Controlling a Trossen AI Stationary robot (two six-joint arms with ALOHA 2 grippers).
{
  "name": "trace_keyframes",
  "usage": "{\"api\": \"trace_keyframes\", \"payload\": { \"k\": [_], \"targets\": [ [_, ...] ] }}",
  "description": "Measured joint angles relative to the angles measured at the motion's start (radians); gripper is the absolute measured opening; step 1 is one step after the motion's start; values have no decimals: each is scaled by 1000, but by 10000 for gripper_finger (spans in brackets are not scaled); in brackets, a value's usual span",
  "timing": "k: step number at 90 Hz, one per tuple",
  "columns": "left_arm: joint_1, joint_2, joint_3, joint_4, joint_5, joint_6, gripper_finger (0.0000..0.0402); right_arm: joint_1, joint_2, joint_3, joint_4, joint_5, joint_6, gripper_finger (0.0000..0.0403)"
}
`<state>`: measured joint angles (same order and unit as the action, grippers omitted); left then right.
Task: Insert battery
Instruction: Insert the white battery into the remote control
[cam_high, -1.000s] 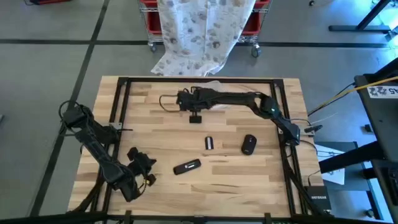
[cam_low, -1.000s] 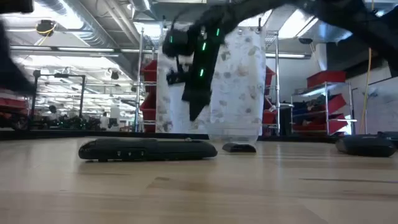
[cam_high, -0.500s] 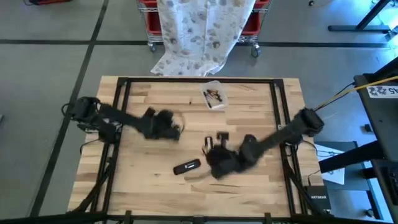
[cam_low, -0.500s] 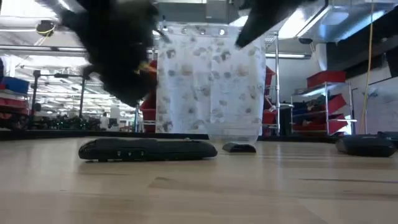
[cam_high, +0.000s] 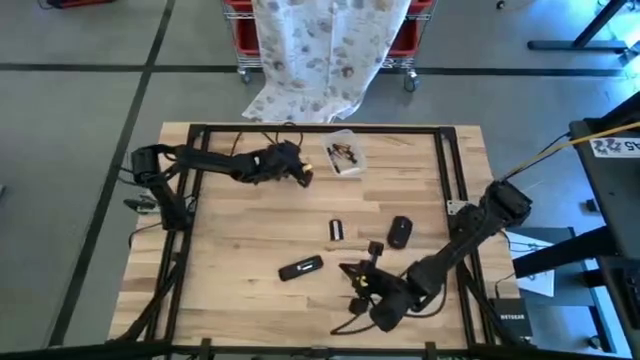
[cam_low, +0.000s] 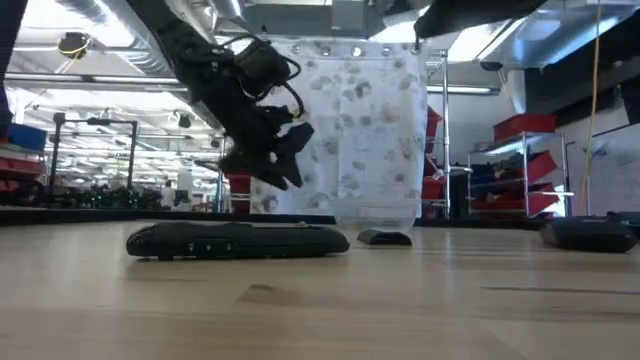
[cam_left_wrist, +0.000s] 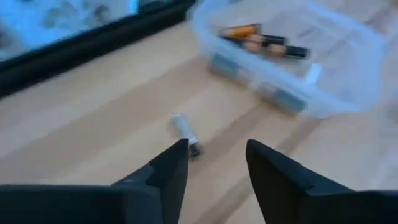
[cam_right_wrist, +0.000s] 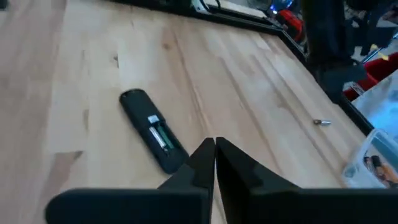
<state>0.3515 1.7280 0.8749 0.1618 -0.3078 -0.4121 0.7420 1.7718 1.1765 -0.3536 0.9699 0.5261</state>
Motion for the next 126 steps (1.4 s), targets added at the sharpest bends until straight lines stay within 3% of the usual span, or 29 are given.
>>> {"api": "trace_keyframes", "payload": {
  "k": [11,26,58,70,94,104,126],
  "targets": [
    [2,71,0,67,8,13,177,29,0,0,-3,33,36,0],
    [7,150,0,72,-107,44,197,45,0,-1,-7,45,56,0],
    [21,297,23,215,-160,23,202,44,0,0,-8,51,71,0],
    [20,310,27,201,-161,22,167,44,0,0,-8,51,71,0],
    [-5,309,28,135,-119,91,21,43,0,0,-8,49,71,0],
    [-40,305,28,95,-142,111,15,43,0,0,-8,48,71,0],
    [-194,302,28,-34,-329,101,15,43,1,0,-12,40,68,0]
  ]
}}
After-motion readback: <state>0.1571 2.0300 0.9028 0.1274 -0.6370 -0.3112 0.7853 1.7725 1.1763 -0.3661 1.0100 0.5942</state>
